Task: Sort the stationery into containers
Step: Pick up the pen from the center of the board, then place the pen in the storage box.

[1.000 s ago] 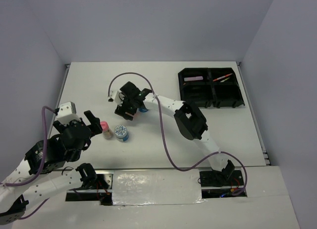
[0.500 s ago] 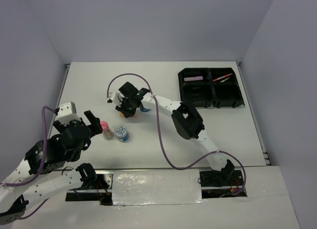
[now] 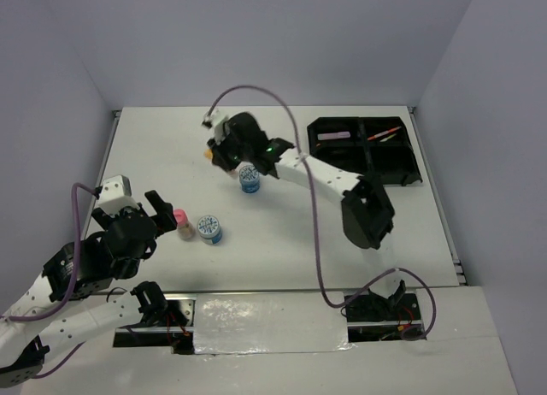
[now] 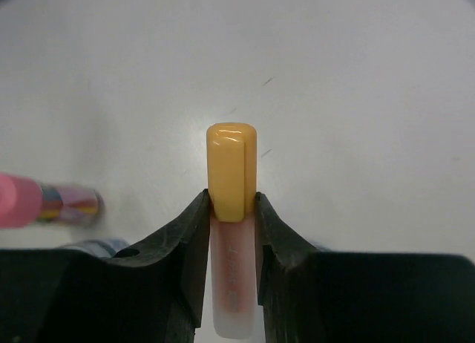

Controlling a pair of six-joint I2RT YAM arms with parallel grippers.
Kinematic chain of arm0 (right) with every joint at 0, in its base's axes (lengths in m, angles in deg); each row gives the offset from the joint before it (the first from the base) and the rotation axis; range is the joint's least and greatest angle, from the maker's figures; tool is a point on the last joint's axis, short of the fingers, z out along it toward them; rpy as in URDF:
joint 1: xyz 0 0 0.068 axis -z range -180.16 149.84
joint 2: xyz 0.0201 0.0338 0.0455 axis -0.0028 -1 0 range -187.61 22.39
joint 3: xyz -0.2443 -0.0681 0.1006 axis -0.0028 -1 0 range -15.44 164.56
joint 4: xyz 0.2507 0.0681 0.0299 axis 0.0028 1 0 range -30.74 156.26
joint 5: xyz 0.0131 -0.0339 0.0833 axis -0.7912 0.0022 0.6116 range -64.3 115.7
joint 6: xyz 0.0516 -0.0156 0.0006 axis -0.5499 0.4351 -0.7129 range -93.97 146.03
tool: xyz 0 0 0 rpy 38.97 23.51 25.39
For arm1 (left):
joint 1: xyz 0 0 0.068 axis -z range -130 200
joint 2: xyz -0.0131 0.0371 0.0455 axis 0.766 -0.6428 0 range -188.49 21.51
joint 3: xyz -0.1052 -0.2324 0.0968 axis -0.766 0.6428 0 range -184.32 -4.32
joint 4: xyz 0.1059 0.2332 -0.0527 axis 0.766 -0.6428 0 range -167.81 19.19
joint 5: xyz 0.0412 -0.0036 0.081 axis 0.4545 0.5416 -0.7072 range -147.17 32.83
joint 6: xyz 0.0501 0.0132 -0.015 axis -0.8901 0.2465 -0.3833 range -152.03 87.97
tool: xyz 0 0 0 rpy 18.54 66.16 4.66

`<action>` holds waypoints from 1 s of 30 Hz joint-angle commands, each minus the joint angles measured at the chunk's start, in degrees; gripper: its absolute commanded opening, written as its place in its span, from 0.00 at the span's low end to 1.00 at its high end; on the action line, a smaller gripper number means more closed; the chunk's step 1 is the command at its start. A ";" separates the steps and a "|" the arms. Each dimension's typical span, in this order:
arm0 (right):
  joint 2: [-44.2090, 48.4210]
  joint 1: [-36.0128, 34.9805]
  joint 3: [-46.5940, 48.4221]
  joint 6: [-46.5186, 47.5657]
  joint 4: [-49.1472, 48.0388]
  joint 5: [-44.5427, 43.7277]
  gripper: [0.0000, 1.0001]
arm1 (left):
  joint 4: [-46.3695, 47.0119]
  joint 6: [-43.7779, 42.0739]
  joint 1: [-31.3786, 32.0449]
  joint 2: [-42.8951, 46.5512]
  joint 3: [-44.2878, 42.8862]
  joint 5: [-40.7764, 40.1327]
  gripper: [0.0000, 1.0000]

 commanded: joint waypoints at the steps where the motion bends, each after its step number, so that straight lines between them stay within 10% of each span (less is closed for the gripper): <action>1: 11.51 6.20 -3.92 -12.06 -12.79 -4.87 0.00 | 1.32 -0.21 -0.32 0.70 0.15 -0.66 0.99; 12: 17.24 28.70 -15.36 -50.38 -7.44 -48.39 0.00 | 1.50 -0.30 -0.23 2.02 0.32 -0.22 0.99; 30: -0.08 36.63 -2.36 -61.65 3.46 -49.47 0.16 | 0.97 -0.04 -0.32 1.05 0.15 -0.66 0.99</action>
